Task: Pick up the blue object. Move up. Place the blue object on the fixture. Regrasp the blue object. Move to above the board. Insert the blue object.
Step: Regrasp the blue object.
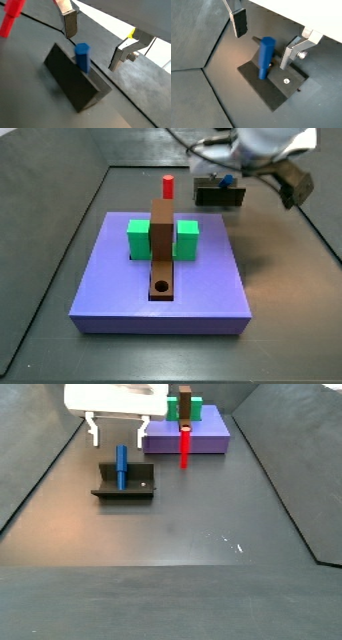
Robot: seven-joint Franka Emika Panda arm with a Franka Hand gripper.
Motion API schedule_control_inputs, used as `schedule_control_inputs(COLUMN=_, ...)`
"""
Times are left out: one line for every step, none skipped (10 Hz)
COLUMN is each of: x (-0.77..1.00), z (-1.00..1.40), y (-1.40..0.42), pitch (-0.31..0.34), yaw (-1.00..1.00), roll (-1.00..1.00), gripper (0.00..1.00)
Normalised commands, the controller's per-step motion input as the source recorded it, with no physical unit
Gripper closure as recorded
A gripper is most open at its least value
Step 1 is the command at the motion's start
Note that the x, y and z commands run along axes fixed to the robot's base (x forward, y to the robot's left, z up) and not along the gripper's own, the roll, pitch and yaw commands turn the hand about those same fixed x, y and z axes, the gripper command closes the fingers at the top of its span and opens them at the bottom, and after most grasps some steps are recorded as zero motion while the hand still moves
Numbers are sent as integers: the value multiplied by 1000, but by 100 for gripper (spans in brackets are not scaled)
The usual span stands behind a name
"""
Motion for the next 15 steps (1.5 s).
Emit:
schedule_control_inputs(x=-26, z=-194, y=-3, pitch=-29, yaw=3, roll=117, gripper=0)
schedule_control_inputs(x=0, z=-69, y=0, pitch=0, yaw=0, roll=114, gripper=0)
schedule_control_inputs(x=106, z=-80, y=0, pitch=0, yaw=0, roll=20, gripper=0)
schedule_control_inputs(x=131, z=-254, y=0, pitch=-11, yaw=0, roll=69, gripper=0)
schedule_control_inputs(x=106, z=-234, y=0, pitch=-9, yaw=0, roll=23, gripper=0)
schedule_control_inputs(x=94, z=-183, y=29, pitch=0, yaw=0, roll=71, gripper=0)
schedule_control_inputs(x=37, z=-106, y=126, pitch=0, yaw=0, roll=69, gripper=0)
schedule_control_inputs(x=0, z=0, y=209, pitch=34, yaw=0, roll=69, gripper=0)
schedule_control_inputs(x=-69, z=0, y=166, pitch=0, yaw=0, roll=0, gripper=0)
schedule_control_inputs(x=0, z=0, y=14, pitch=-11, yaw=0, roll=0, gripper=0)
schedule_control_inputs(x=0, z=-46, y=0, pitch=-3, yaw=0, roll=0, gripper=0)
schedule_control_inputs(x=0, z=0, y=0, pitch=0, yaw=0, roll=14, gripper=0)
schedule_control_inputs(x=0, z=0, y=0, pitch=0, yaw=0, roll=0, gripper=0)
schedule_control_inputs(x=0, z=0, y=0, pitch=0, yaw=0, roll=0, gripper=100)
schedule_control_inputs(x=0, z=0, y=0, pitch=0, yaw=0, roll=0, gripper=100)
